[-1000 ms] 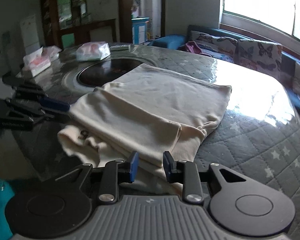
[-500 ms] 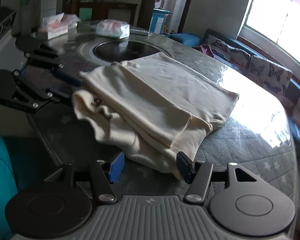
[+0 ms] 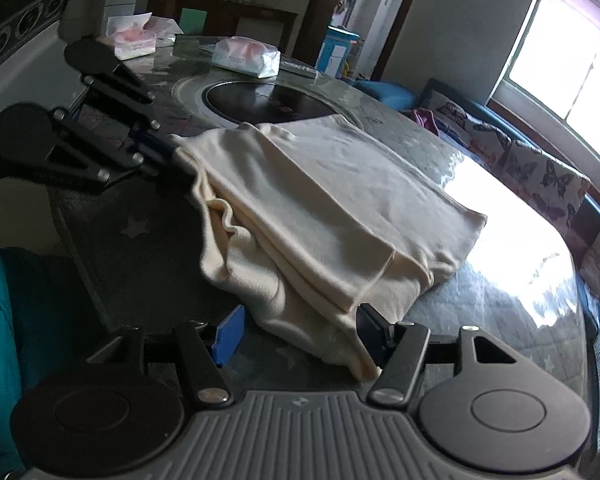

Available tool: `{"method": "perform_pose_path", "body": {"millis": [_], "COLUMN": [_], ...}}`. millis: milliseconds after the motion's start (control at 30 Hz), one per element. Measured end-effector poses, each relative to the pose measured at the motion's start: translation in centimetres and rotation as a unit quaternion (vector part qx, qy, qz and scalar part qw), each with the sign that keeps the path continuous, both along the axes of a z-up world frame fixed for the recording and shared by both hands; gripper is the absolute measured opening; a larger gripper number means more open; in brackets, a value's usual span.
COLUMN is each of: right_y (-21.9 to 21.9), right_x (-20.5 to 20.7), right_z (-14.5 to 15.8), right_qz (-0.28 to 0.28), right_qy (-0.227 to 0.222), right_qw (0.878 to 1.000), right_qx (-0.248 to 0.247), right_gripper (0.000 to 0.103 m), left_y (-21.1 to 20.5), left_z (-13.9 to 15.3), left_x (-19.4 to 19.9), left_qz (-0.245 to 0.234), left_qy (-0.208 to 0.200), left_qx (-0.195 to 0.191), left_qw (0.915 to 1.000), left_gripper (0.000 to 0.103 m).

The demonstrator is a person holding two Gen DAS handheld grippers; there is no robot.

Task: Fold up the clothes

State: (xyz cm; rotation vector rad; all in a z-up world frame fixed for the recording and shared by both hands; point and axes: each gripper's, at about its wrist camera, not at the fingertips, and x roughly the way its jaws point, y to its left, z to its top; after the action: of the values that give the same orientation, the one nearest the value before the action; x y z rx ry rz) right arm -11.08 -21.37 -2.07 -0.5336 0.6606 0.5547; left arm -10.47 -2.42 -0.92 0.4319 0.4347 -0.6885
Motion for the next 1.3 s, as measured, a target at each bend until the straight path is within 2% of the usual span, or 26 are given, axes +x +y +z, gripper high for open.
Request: {"method": "perform_pose_path", "body": {"millis": [67, 167, 233, 333, 467, 567, 667, 767, 867, 967, 1200, 1233, 1300], "right_y": [0.3, 0.7, 1.0, 1.3, 1.3, 1.0, 0.4, 0.0, -0.2, -0.2, -0.3, -0.3, -0.3], "right_x": [0.3, 0.8, 1.3, 2.3, 3.9, 5.1, 6.6, 7.9, 8.8, 9.4, 8.9, 8.7, 8.1], "right_z": [0.0, 0.0, 0.2, 0.1, -0.3, -0.1, 0.8, 1.5, 2.2, 2.4, 2.2, 2.2, 2.1], "right_qz": [0.007, 0.021, 0.030, 0.043, 0.049, 0.045, 0.031, 0.020, 0.013, 0.010, 0.006, 0.006, 0.004], "right_qy": [-0.007, -0.021, -0.028, -0.028, 0.000, 0.026, 0.049, 0.066, 0.072, 0.074, 0.068, 0.066, 0.060], "right_qw": [1.000, 0.999, 0.999, 0.999, 0.999, 0.998, 0.997, 0.994, 0.993, 0.992, 0.992, 0.993, 0.993], "right_qx": [-0.004, -0.010, -0.006, -0.002, 0.004, 0.026, 0.055, 0.080, 0.095, 0.102, 0.102, 0.102, 0.104], "right_gripper": [0.070, 0.070, 0.069, 0.063, 0.045, 0.020, 0.013, 0.011, 0.011, 0.011, 0.010, 0.010, 0.009], "left_y": [0.2, 0.4, 0.6, 0.6, 0.8, 1.0, 1.2, 1.7, 2.1, 2.2, 2.0, 2.1, 2.4], "left_z": [0.7, 1.3, 1.5, 1.7, 1.4, 1.0, 0.8, 0.9, 0.7, 0.1, -1.2, -1.3, -1.3], "left_x": [1.1, 2.8, 3.9, 5.0, 5.8, 6.2, 6.2, 5.6, 4.5, 3.2, 1.7, 1.7, 1.9], "left_qz": [0.006, 0.017, 0.020, 0.023, 0.029, 0.035, 0.045, 0.046, 0.048, 0.046, 0.030, 0.027, 0.024], "left_qy": [0.013, 0.033, 0.043, 0.050, 0.062, 0.072, 0.072, 0.069, 0.063, 0.055, 0.007, 0.002, -0.001], "left_qx": [-0.014, -0.031, -0.040, -0.046, -0.050, -0.053, -0.052, -0.053, -0.041, -0.020, 0.035, 0.041, 0.041], "left_qw": [0.9998, 0.9988, 0.9980, 0.9974, 0.9964, 0.9954, 0.9951, 0.9951, 0.9960, 0.9972, 0.9989, 0.9988, 0.9989], "left_gripper": [0.009, 0.008, 0.008, 0.008, 0.008, 0.009, 0.016, 0.019, 0.030, 0.030, 0.029, 0.027, 0.018]}}
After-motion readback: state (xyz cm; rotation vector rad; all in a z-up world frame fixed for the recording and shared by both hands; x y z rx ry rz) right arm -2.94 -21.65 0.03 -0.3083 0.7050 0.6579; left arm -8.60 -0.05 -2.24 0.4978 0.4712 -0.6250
